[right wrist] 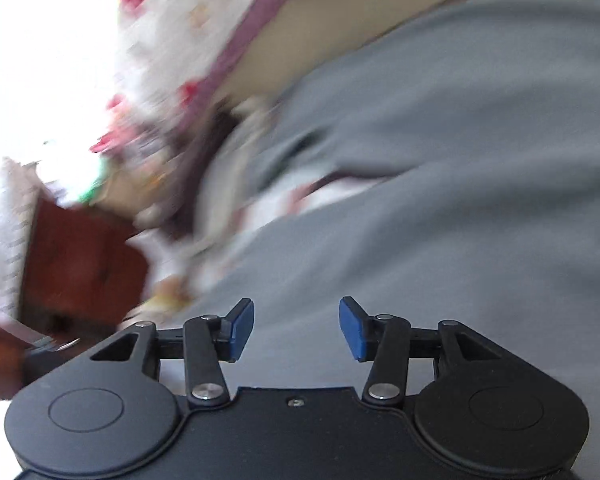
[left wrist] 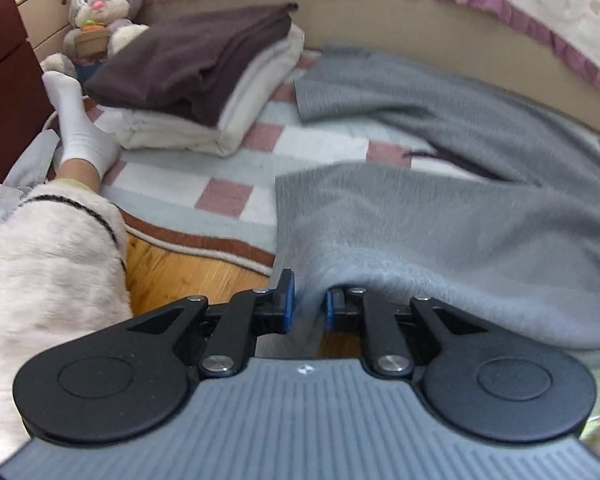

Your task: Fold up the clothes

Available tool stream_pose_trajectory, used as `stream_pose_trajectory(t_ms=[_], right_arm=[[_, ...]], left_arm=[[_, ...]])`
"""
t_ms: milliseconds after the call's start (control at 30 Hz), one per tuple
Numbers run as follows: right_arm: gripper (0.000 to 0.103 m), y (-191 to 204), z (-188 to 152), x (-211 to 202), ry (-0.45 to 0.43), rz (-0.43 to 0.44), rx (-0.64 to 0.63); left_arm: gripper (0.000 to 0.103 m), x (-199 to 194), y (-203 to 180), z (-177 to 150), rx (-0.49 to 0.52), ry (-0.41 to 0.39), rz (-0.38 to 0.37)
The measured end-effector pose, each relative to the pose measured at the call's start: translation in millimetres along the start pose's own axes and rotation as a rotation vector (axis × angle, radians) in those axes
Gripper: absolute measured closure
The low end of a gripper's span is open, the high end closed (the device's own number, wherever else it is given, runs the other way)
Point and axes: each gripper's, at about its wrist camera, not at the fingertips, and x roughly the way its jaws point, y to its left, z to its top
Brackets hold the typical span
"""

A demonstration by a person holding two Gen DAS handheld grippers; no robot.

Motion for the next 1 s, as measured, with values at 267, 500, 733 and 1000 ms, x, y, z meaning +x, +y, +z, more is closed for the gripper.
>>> stream_pose_trajectory(t_ms=[267,500,733,1000], right_arm=[[0.05,-9,9,5,0.002,-0.208,-0.111],[0.05,104,34,109,0.157,-0.059,-0.492],[0.045,217,41,249,0.269,-0.038,-0.967],[0.046,211,58,357,0.437,-0.104,-1.061]], left_arm=[[0.068,-25,9,36,0.0,-0.11,0.117],[0.059,21,27,85,0.019,-0.067,0.123],[0.058,164,46,142,0.054,0.196,0.001],[0.058,216,60,138,0.183,0.116,-0.251]])
